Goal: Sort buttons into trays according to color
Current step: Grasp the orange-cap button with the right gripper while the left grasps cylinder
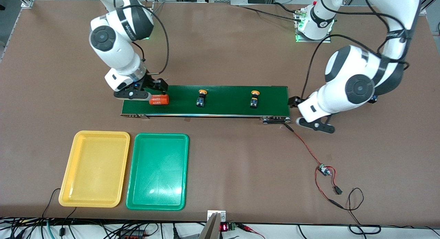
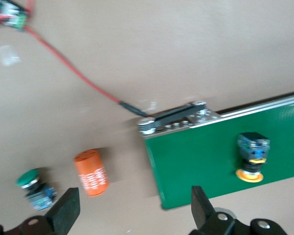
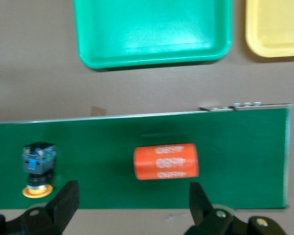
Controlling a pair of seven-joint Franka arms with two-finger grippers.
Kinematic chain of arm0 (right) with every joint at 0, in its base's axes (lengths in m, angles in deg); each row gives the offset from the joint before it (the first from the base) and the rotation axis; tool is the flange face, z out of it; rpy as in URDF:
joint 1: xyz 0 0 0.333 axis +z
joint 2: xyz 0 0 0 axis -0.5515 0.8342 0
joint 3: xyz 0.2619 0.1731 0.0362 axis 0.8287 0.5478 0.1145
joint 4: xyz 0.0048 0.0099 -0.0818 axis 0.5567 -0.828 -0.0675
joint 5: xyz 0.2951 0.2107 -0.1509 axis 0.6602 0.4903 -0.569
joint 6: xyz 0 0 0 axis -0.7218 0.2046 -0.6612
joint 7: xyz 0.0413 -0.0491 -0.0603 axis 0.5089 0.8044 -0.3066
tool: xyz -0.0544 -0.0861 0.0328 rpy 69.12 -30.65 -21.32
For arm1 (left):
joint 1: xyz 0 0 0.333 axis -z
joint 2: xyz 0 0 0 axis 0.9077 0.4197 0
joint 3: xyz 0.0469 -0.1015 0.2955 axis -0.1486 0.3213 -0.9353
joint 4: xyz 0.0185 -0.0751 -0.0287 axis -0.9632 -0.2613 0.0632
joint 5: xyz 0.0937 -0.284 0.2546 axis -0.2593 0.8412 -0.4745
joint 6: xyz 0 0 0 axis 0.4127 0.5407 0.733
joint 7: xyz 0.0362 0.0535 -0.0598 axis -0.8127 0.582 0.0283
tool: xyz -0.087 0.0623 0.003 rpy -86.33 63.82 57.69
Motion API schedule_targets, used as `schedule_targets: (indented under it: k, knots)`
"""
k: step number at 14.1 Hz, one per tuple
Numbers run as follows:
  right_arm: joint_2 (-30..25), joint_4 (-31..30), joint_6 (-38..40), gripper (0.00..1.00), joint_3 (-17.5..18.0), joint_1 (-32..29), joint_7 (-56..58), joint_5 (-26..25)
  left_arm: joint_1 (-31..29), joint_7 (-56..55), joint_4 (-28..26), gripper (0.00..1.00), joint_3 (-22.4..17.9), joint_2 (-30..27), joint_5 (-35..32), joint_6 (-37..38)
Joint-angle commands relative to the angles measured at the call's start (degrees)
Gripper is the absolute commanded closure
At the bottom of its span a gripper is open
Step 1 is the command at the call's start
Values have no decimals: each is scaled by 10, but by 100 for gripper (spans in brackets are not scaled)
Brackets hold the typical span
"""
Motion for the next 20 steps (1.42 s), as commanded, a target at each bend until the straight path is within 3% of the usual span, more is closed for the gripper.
schedule_targets:
  k: [1,2,5,9,13,17,18,20]
  knots:
    - [17,-4,-31,0,0,17,-24,1,11,-29,-1,0,-46,-12,-20,19]
    - [21,-3,-33,0,0,22,-43,-2,11,-41,-11,0,-63,-12,-19,21]
    - [40,-2,-55,0,0,37,-68,-4,11,-67,-73,0,-66,-12,-14,-13]
    - [61,-1,-61,0,-1,43,-70,-35,9,-59,-193,0,-66,-10,-12,-145]
    - [71,0,-56,0,-1,46,-44,-83,2,-36,-214,0,-83,18,-21,-160]
    - [76,0,-56,0,0,47,-48,-83,-5,14,-229,0,-110,57,-21,-225]
    - [80,2,-57,0,0,49,-50,-83,-5,14,-240,3,-110,61,-21,-244]
    - [88,5,-60,0,0,54,-61,-83,-5,14,-244,22,-109,73,-18,-259]
